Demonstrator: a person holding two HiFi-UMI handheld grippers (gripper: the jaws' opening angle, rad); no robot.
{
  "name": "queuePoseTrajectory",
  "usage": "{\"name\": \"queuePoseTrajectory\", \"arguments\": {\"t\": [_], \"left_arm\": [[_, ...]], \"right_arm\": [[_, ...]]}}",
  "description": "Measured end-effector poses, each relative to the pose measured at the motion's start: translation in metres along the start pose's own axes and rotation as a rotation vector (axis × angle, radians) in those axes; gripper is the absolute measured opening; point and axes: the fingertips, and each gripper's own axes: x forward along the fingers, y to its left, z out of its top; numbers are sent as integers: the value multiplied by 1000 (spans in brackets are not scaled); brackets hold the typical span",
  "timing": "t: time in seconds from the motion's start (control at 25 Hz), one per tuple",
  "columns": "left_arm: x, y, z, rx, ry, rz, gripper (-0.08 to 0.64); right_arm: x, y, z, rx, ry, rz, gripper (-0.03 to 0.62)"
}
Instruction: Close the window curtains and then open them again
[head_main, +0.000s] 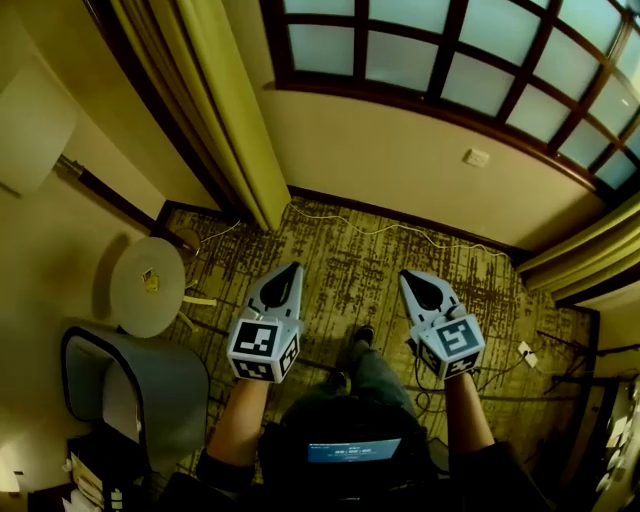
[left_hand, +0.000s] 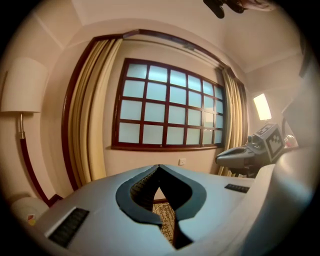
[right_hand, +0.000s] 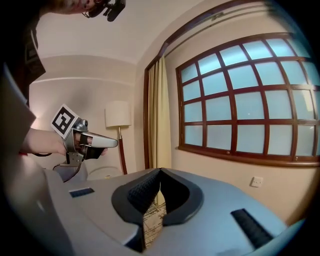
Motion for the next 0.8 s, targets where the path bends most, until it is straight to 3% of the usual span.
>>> {"name": "queuePoseTrajectory", "arguments": {"t": [0.24, 0.8], "left_arm": [[25, 41, 2, -15, 14, 73, -8], [123, 139, 49, -41, -1, 217, -8]], "right_arm": [[63, -9, 15, -15, -18, 78, 8], [215, -56, 60, -81, -12, 239, 8]]}}
